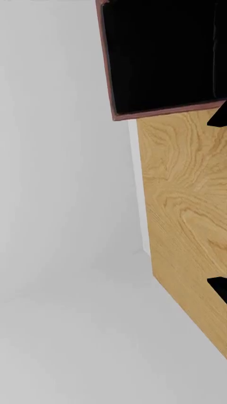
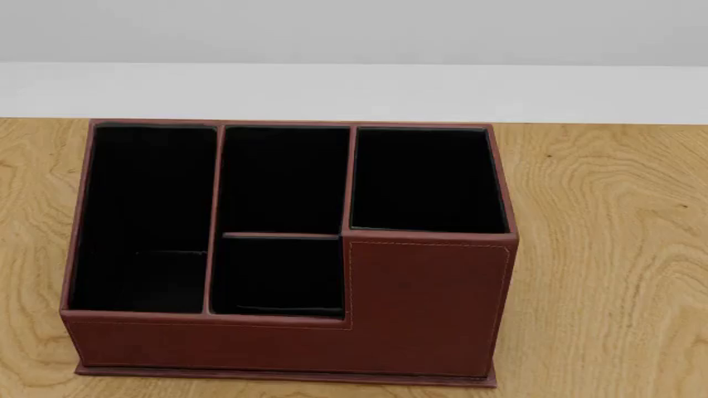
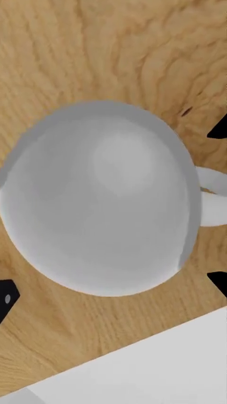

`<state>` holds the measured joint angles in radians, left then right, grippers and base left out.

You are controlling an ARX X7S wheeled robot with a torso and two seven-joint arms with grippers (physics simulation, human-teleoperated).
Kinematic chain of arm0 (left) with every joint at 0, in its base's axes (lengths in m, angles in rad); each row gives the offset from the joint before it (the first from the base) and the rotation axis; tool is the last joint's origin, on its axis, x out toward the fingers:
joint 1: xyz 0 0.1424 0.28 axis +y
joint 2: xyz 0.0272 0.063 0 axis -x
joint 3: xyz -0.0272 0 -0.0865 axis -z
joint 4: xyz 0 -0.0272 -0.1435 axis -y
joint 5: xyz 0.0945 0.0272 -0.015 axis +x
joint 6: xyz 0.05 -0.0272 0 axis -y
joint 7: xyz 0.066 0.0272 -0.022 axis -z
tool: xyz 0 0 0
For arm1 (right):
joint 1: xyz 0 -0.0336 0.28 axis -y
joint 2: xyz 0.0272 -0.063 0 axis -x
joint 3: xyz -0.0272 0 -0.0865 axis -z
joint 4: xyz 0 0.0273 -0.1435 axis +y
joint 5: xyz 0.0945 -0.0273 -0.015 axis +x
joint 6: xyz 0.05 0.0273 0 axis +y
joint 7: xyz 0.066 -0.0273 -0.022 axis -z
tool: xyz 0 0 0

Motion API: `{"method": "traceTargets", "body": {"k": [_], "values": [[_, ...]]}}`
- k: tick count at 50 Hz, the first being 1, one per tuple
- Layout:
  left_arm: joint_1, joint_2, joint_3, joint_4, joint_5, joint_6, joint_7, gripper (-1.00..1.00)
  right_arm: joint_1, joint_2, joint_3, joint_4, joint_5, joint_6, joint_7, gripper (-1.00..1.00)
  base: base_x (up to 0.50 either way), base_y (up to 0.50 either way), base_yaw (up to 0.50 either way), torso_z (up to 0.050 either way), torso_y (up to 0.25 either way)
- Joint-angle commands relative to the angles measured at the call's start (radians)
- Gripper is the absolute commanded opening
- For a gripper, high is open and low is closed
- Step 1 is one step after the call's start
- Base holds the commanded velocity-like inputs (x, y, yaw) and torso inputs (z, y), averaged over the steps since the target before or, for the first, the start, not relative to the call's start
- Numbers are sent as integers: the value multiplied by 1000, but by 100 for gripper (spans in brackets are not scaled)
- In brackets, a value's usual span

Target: Pick up the white mug and place it to the right of the caddy.

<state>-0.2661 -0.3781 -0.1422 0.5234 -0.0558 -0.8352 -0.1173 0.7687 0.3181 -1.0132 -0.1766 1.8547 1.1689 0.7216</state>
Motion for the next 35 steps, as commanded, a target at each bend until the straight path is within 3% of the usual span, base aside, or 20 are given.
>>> {"method": "traceTargets", "body": {"k": [1,32,33,35], "values": [[-14,-1,13,-8,0,-1,-2,100,-6,3,-12,28,-34,0,-37,100,0,0,0,0,0],[6,-3,1,-29,-10,30,-6,100,-15,-30,-60,86,-99,-4,-105,100,0,0,0,0,0],[7,-3,1,-29,-10,29,-7,100,-14,-31,-62,85,-103,-4,-108,-100,0,0,0,0,0],[7,-3,1,-28,-10,29,-7,100,-14,-29,-60,82,-101,-8,-103,-100,0,0,0,0,0]]}}
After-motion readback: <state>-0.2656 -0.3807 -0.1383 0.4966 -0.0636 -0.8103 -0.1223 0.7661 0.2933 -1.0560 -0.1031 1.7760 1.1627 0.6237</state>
